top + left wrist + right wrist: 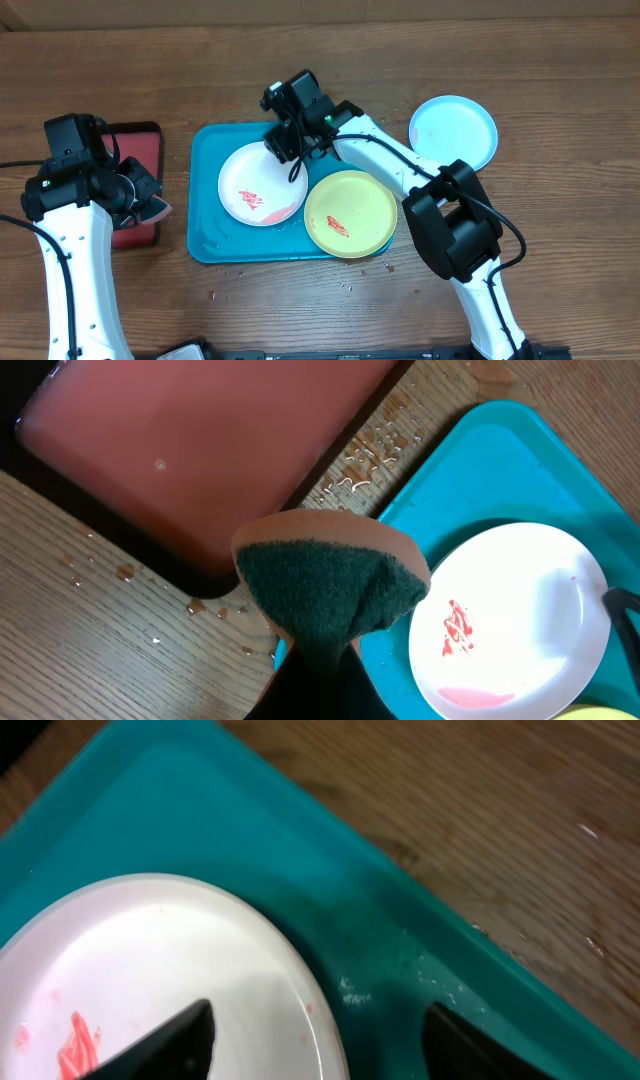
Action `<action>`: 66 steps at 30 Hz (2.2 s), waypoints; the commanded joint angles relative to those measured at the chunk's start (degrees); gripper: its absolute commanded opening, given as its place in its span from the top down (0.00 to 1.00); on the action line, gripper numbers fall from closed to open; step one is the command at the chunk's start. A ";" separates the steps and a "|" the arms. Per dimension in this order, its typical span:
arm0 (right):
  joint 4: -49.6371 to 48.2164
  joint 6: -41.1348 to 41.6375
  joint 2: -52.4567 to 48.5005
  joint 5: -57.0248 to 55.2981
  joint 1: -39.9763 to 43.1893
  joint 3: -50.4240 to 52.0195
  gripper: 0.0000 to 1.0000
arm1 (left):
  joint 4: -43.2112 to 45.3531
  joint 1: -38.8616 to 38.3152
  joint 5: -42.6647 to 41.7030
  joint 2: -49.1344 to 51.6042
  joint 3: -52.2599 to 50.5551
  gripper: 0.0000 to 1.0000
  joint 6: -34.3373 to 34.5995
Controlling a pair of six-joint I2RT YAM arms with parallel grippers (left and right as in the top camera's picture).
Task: Clean dirty plates on tray and stack at the side
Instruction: 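Grip the white plate rim with the right gripper and hold it, then scrub the white plate with the left sponge while right gripper holds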
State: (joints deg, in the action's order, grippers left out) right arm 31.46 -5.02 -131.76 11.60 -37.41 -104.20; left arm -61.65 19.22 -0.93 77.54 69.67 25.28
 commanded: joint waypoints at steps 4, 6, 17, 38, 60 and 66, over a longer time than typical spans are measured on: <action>-0.44 -2.97 -1.44 -1.29 -0.46 3.04 0.37 | 0.42 -0.17 -1.92 -0.02 -0.31 0.96 -1.14; -0.59 -2.97 -1.99 -1.22 -0.52 3.06 0.39 | 0.39 -0.17 -1.95 -0.02 -0.31 0.96 -1.33; -1.27 0.02 -4.33 -1.27 -0.57 3.06 0.82 | 0.39 -0.17 -2.12 -0.02 -0.31 0.96 -1.53; 17.68 30.84 -4.33 -1.44 -0.17 -0.83 0.96 | 0.39 -7.26 -18.18 -0.02 -0.31 0.96 -12.59; 19.74 39.34 -4.33 -0.09 -0.17 -0.83 0.96 | 21.40 -20.83 -15.17 24.37 -0.31 0.96 -3.78; 19.91 39.30 -4.33 -5.29 -0.17 -0.83 0.96 | 25.49 -20.81 -13.57 31.45 -0.31 0.96 -3.82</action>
State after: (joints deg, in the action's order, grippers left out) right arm 50.59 33.91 -134.32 14.00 -37.91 -106.00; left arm -37.15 -1.43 -16.05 106.17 69.67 20.51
